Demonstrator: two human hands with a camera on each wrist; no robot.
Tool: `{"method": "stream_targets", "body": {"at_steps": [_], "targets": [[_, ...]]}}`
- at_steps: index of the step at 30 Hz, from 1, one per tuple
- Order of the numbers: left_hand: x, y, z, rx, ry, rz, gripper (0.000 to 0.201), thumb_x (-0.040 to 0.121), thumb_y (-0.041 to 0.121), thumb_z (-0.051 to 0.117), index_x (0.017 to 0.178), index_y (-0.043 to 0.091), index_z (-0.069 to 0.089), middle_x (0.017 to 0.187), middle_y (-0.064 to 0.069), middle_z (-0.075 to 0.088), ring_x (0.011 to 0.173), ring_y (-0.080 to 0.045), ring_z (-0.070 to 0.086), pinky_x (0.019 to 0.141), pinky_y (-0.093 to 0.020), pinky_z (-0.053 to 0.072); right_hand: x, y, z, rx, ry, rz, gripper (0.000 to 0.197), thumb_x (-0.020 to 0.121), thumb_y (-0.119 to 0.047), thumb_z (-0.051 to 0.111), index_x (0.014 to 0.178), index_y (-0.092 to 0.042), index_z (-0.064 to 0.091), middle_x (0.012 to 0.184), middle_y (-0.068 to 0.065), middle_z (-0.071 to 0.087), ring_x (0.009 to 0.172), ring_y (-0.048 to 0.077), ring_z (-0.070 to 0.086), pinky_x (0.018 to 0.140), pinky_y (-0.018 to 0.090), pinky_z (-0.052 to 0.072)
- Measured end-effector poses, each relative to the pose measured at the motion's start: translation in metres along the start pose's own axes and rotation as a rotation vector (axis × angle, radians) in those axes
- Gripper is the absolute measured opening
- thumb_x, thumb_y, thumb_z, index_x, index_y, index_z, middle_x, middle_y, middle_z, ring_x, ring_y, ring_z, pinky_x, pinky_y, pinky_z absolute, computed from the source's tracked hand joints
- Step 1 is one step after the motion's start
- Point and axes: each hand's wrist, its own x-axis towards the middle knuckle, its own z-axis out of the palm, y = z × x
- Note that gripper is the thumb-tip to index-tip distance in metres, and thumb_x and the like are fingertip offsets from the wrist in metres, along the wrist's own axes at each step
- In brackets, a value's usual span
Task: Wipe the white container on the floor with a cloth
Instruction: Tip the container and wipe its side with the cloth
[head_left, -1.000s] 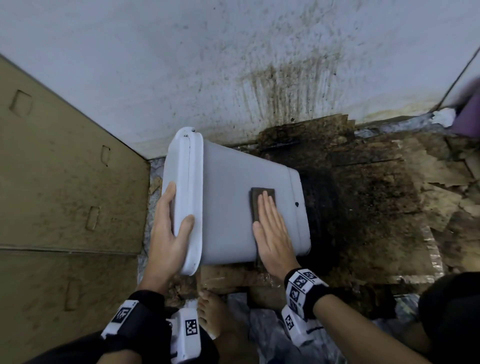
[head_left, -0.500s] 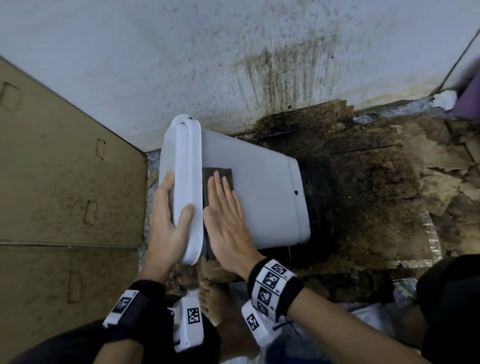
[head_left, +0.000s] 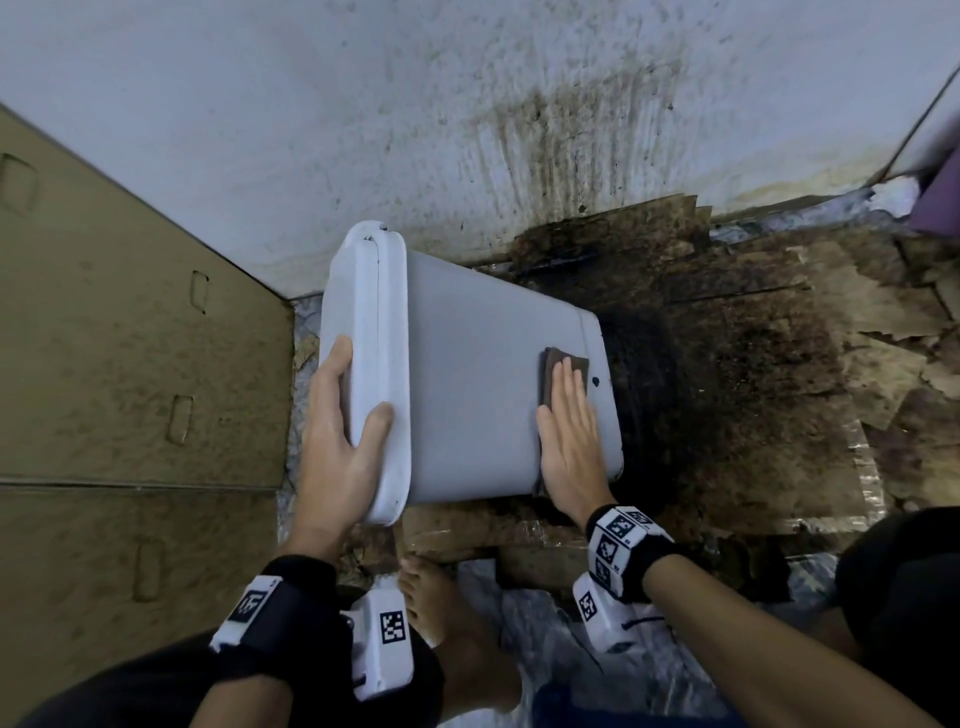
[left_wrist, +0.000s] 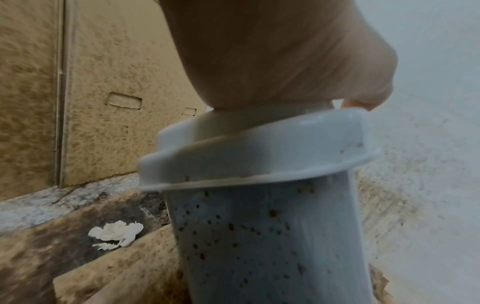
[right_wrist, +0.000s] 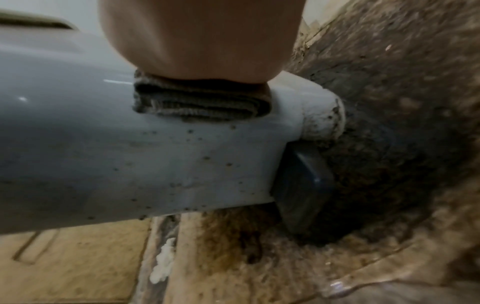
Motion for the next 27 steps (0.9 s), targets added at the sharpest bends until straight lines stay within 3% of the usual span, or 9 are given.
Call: {"method": "stream_targets", "body": {"at_steps": [3, 8, 11, 14, 17, 21, 27], "targets": [[-0.001, 0.003, 0.003, 0.002, 0.005, 0.012, 0.074, 0.093, 0.048, 0.052, 0.16, 0.024, 0.034, 0.169, 0.01, 0.032, 0.156, -0.011, 0.032, 0.126, -0.054, 0.032, -0.005, -0.033, 0.009, 0.04, 0.014, -0.024, 0.069, 0.101, -0.052, 0.007, 0.163, -0.024, -0.003, 0.171, -0.011, -0.012, 0.155, 0.0, -0.014, 0.129, 0.042, 0.0], [-0.001, 0.005, 0.005, 0.034, -0.005, 0.03, 0.074, 0.094, 0.048, 0.05, 0.16, 0.02, 0.034, 0.17, 0.007, 0.031, 0.157, -0.009, 0.029, 0.127, -0.051, 0.03, -0.024, -0.117, 0.022, 0.017, -0.111, -0.282, 0.067, 0.104, -0.048, 0.007, 0.164, -0.019, -0.003, 0.172, -0.007, -0.011, 0.157, 0.005, -0.013, 0.129, 0.036, -0.005], [0.0, 0.006, 0.005, 0.055, 0.0, 0.04, 0.073, 0.095, 0.048, 0.05, 0.16, 0.019, 0.035, 0.169, 0.005, 0.032, 0.156, -0.009, 0.029, 0.127, -0.05, 0.03, -0.022, -0.11, 0.02, -0.047, -0.093, -0.407, 0.066, 0.106, -0.044, 0.018, 0.164, -0.016, 0.006, 0.173, -0.002, 0.001, 0.159, 0.01, -0.001, 0.129, 0.04, 0.006], [0.0, 0.003, 0.003, 0.042, 0.008, 0.036, 0.073, 0.094, 0.048, 0.051, 0.16, 0.018, 0.035, 0.168, 0.004, 0.033, 0.156, -0.011, 0.03, 0.127, -0.051, 0.03, -0.015, -0.077, 0.013, -0.056, -0.062, -0.431, 0.062, 0.106, -0.036, 0.024, 0.164, -0.015, 0.013, 0.173, -0.002, 0.008, 0.159, 0.013, 0.007, 0.129, 0.043, 0.014], [0.001, -0.002, 0.001, 0.008, 0.015, 0.015, 0.073, 0.093, 0.047, 0.053, 0.16, 0.022, 0.036, 0.168, 0.007, 0.034, 0.156, -0.013, 0.033, 0.125, -0.055, 0.032, -0.01, -0.033, 0.005, -0.068, -0.042, -0.346, 0.057, 0.109, -0.027, 0.023, 0.164, -0.018, 0.011, 0.173, -0.006, 0.005, 0.159, 0.011, 0.006, 0.129, 0.043, 0.013], [0.0, 0.002, 0.003, 0.012, 0.004, 0.035, 0.074, 0.094, 0.046, 0.052, 0.161, 0.021, 0.034, 0.168, 0.006, 0.033, 0.156, -0.013, 0.032, 0.126, -0.054, 0.031, -0.002, 0.027, -0.008, -0.042, 0.005, -0.107, 0.056, 0.11, -0.034, 0.014, 0.164, -0.02, 0.002, 0.172, -0.009, -0.007, 0.158, 0.006, -0.005, 0.129, 0.049, 0.01], [0.0, 0.006, 0.005, 0.013, 0.006, 0.044, 0.076, 0.093, 0.046, 0.051, 0.161, 0.019, 0.033, 0.168, 0.005, 0.033, 0.156, -0.012, 0.031, 0.127, -0.052, 0.03, -0.002, 0.002, -0.001, 0.045, -0.026, 0.003, 0.058, 0.108, -0.038, 0.012, 0.162, -0.026, -0.005, 0.17, -0.011, -0.014, 0.153, -0.004, -0.016, 0.129, 0.04, -0.004]]}}
